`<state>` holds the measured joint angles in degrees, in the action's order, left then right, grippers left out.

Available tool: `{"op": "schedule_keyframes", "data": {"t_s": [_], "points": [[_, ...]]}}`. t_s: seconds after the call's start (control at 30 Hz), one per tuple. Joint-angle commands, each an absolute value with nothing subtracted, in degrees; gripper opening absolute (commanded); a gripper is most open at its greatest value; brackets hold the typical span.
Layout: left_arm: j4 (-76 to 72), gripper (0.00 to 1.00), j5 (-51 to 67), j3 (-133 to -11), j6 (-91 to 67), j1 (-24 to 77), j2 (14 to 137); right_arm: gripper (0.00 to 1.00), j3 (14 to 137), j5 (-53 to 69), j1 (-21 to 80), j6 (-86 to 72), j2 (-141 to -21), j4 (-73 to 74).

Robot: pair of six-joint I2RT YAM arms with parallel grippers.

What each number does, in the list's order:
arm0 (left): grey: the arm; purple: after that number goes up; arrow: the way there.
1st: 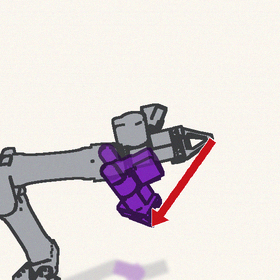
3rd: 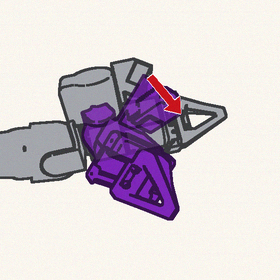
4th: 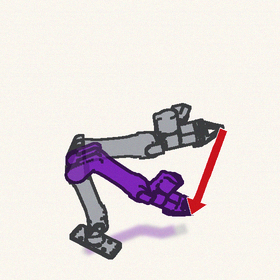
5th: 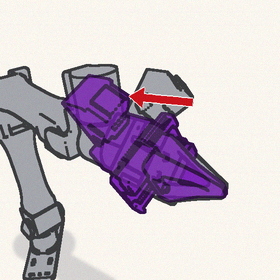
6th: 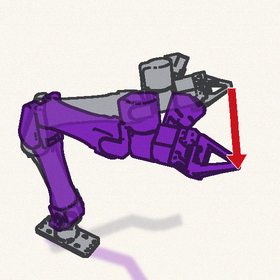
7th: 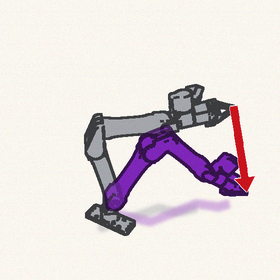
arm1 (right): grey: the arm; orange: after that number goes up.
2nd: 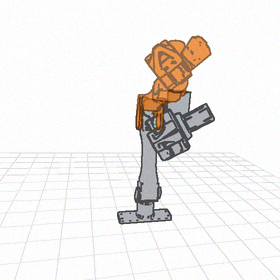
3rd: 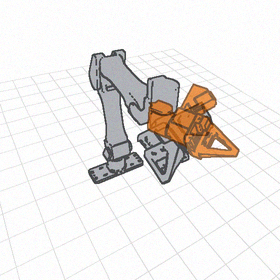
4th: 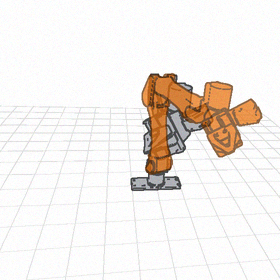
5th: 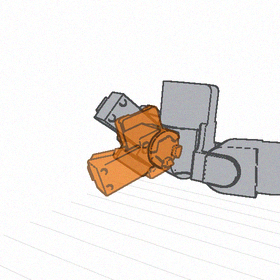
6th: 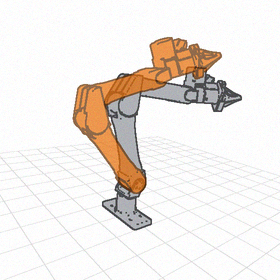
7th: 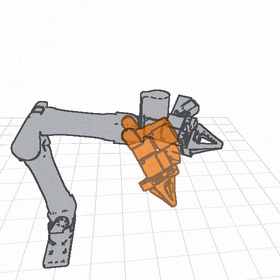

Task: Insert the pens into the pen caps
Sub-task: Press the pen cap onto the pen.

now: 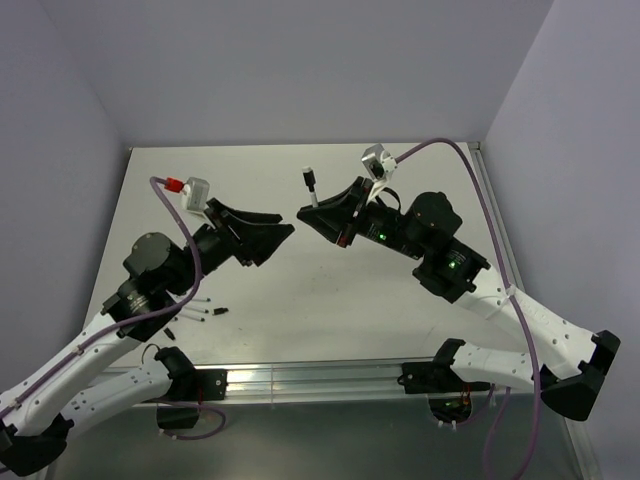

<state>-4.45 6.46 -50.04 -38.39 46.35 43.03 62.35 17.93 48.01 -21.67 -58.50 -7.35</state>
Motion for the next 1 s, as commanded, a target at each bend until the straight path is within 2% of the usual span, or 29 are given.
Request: {"op": "schedule_keyframes", "data": {"t_s": [0.0, 0.5, 0.97], "points": [[-3.9, 0.62, 2.8, -55.2, -34.1, 46.5, 41.4, 0.00, 64.9, 18.5, 47.8, -22.3, -58.1, -10.1], [-0.4, 0.66, 2.4, -71.4, -26.2, 46.5, 52.9, 0.00, 66.4, 16.4, 51.0, -21.0, -61.0, -7.9], [2.1, 0.66, 2.0, -74.4, -27.6, 45.7, 57.1, 0.00, 67.1, 13.1, 52.6, -19.4, -62.1, -6.2]]}}
